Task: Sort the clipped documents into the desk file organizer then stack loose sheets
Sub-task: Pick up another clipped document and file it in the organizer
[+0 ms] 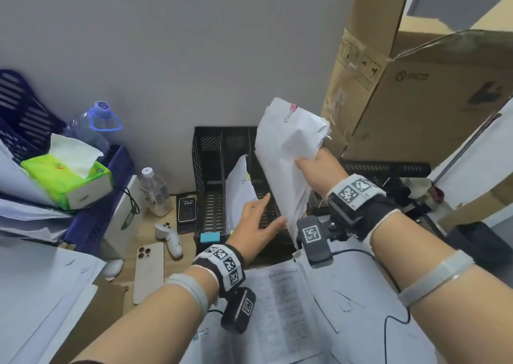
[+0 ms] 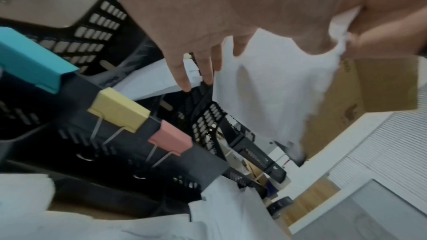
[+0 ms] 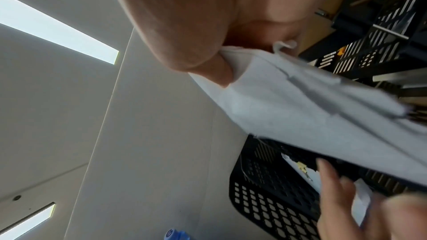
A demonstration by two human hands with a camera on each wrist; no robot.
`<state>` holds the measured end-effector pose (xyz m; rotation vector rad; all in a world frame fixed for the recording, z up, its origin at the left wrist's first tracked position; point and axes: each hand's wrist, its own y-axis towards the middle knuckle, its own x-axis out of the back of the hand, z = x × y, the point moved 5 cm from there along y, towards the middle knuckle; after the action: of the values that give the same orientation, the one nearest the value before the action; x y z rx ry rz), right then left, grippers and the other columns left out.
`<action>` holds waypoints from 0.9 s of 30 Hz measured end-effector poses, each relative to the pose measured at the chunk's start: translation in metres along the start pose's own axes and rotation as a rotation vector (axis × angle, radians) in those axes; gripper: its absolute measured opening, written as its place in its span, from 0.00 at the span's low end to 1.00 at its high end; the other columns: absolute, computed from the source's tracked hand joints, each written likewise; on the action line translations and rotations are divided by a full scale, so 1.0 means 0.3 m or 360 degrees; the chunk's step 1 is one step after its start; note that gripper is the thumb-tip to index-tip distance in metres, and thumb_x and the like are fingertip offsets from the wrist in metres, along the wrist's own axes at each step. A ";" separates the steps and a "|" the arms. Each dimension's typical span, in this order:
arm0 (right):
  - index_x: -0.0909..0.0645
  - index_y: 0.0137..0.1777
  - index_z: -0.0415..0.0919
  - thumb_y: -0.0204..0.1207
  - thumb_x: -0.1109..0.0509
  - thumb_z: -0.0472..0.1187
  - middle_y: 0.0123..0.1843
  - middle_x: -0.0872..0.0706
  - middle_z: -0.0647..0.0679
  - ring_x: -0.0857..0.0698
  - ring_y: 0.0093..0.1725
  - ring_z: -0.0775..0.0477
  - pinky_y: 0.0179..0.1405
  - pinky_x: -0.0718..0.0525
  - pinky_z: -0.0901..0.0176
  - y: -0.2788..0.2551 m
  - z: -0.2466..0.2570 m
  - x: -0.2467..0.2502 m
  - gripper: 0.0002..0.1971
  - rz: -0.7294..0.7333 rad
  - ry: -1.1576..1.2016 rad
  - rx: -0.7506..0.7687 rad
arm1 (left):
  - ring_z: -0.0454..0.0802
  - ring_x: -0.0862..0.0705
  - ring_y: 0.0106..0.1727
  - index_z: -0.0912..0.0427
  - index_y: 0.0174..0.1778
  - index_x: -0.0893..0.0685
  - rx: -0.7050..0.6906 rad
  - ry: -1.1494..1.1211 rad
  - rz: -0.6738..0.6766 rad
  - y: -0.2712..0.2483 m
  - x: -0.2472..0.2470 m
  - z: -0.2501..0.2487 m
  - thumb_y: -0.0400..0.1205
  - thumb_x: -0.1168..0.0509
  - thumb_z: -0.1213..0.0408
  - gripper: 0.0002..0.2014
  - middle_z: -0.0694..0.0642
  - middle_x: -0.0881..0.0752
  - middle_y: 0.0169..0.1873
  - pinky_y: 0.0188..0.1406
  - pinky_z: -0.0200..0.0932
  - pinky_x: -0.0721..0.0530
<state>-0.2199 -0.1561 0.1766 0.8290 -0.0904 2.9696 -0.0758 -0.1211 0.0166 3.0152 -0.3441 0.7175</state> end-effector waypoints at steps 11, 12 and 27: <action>0.23 0.71 0.35 0.81 0.37 0.36 0.69 0.17 0.39 0.19 0.68 0.36 0.71 0.24 0.46 0.115 -0.090 -0.023 0.19 0.0010 0.0109 -0.0150 | 0.61 0.20 0.60 0.51 0.71 0.33 0.0410 0.1202 -0.0088 0.110 0.119 0.077 0.80 0.30 0.55 0.26 0.61 0.33 0.65 0.53 0.59 0.11; 0.24 0.72 0.35 0.81 0.38 0.36 0.70 0.18 0.39 0.20 0.69 0.36 0.71 0.24 0.49 0.126 -0.095 -0.037 0.19 0.0016 0.0105 -0.0166 | 0.61 0.17 0.56 0.52 0.72 0.33 0.0433 0.1207 -0.0135 0.115 0.129 0.073 0.82 0.30 0.56 0.26 0.61 0.32 0.66 0.49 0.56 0.11; 0.18 0.50 0.37 0.79 0.38 0.39 0.44 0.15 0.41 0.15 0.48 0.36 0.44 0.22 0.55 0.187 -0.206 -0.290 0.09 0.0245 -0.0214 -0.0083 | 0.62 0.17 0.44 0.53 0.52 0.29 0.0267 0.0817 -0.0552 0.126 0.258 0.014 0.84 0.40 0.67 0.05 0.54 0.19 0.43 0.43 0.49 0.24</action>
<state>-0.1815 -0.2109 0.0763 1.0607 -0.2478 3.0331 -0.0150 -0.1743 0.0464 2.7650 0.2581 1.4758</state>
